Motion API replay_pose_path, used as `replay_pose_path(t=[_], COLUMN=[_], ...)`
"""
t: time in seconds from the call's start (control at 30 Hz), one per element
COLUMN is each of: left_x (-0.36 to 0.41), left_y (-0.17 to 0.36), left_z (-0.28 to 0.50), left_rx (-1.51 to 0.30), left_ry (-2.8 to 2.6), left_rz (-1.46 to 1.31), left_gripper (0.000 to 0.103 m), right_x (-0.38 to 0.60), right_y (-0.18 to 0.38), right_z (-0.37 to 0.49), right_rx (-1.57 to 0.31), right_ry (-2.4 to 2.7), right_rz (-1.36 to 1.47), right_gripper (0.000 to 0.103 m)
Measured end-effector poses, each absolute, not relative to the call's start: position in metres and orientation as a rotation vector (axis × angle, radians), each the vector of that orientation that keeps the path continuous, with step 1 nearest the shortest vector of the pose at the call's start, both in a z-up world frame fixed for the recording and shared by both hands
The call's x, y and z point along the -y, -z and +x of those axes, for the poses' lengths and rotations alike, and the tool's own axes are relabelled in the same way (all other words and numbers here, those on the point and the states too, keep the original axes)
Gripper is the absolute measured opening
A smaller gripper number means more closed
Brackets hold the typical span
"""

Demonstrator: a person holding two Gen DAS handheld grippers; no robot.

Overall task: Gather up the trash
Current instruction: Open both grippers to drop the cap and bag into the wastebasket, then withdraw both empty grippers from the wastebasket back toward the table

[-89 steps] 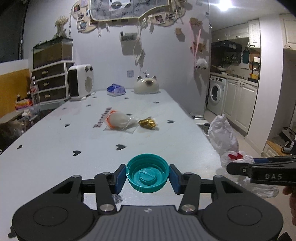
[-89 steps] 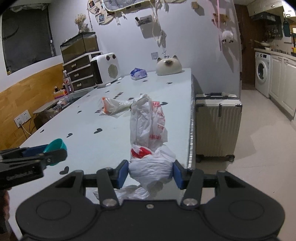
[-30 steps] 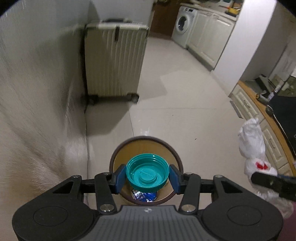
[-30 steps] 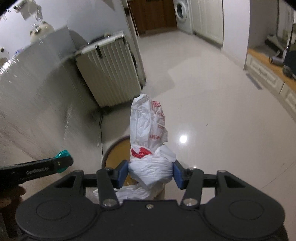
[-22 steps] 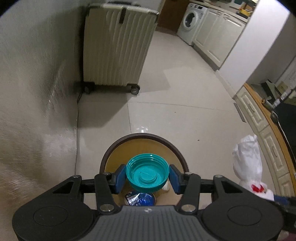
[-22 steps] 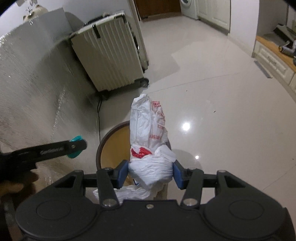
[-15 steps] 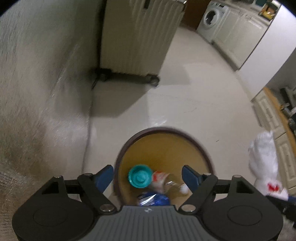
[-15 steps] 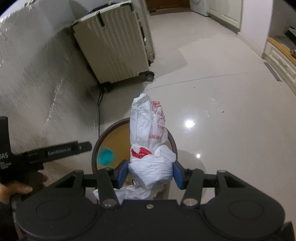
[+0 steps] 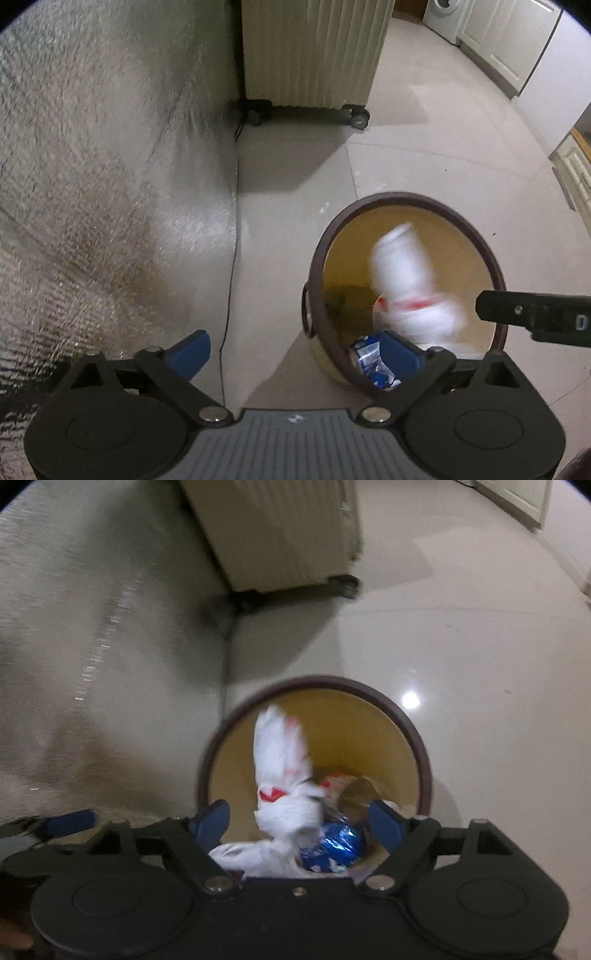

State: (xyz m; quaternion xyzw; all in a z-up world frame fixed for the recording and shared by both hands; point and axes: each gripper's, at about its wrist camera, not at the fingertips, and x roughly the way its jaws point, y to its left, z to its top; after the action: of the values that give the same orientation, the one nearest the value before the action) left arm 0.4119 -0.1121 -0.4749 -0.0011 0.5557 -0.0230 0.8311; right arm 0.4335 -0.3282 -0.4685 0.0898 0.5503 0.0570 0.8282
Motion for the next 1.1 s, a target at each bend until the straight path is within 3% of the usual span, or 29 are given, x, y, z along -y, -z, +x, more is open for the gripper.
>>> replay_pose_path(t=[0.43,1.1], left_x=[0.118,0.133], left_y=[0.474,0.424], left_z=[0.398,0.377], left_rx=[-1.221,-1.160], left_ry=[0.081,0.134], left_rz=[0.024,0.043], left_gripper=[0.099,0.101], right_x=[0.343,0.364], right_y=[0.471,0.416], right_z=[0.398,0.359], right_rx=[-1.225,-1.110], right_ry=[-0.110,-0.060], right_rz=[0.204,0.225], right_gripper=[0.081,0.081])
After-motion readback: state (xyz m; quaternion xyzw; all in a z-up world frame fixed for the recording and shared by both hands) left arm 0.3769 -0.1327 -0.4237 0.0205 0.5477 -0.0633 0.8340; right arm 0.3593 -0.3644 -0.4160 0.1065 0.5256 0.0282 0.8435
